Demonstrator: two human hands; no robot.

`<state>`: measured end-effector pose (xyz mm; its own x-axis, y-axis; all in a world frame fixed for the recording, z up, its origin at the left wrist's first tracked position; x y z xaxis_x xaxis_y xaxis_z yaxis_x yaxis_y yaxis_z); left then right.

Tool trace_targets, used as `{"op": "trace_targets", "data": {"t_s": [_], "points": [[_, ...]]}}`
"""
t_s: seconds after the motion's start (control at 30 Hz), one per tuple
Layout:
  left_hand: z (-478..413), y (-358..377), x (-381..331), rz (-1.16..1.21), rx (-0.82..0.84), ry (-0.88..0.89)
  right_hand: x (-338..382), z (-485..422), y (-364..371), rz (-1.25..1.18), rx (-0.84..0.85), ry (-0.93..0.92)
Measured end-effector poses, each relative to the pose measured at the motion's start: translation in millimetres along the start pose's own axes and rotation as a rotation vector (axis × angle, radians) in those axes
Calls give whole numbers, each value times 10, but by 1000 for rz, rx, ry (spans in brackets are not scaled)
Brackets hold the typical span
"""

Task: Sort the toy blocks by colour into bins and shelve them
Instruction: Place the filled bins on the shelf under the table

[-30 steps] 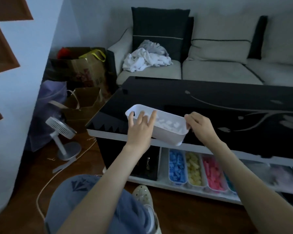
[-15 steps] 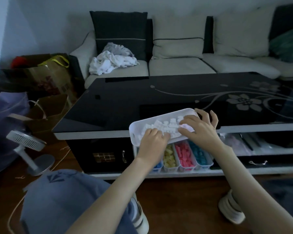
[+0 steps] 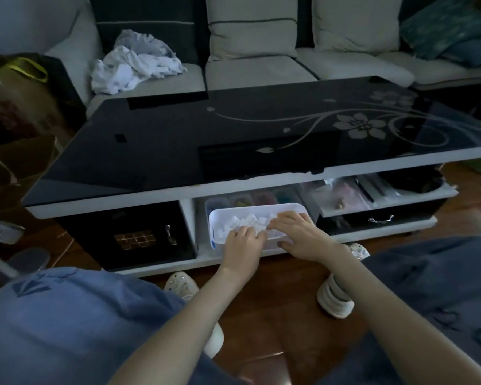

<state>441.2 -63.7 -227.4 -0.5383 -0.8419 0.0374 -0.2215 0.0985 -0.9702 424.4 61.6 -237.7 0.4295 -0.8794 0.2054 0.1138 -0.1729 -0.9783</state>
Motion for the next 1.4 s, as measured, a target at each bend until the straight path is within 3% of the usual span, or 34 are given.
{"op": "trace_targets", "data": {"t_s": [0.2,0.37,0.7,1.07,1.27,1.4], "points": [[-96,513,211,63,226,-105,-388,-145,503,-115,145,113],[-338,936,324,77,328,-93,-615,-386,682,-87,115,125],[-819,1371,539,148,299,-145,-974,-897,746,-27,131,144],[-1128,1679,657,200,467,-175,-1209,-1100,856,2,114,224],[-1125,1547,634,178,398,-199,-1127,-1107,865,-11,165,292],[-1091,1382,488,198,348,-195,-1000,-1038,774,-7,113,301]]}}
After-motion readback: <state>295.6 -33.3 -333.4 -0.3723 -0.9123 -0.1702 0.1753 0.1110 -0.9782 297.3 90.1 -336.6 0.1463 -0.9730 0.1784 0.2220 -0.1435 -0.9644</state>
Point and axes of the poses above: each hand's wrist, its own z-axis away from the middle knuckle, its own y-axis out of the palm, x = y × z, the point moved 6 cm from there along -z, towards the middle knuckle, and after that the axes turned 4 degrees about x, right-handed, at the moved point
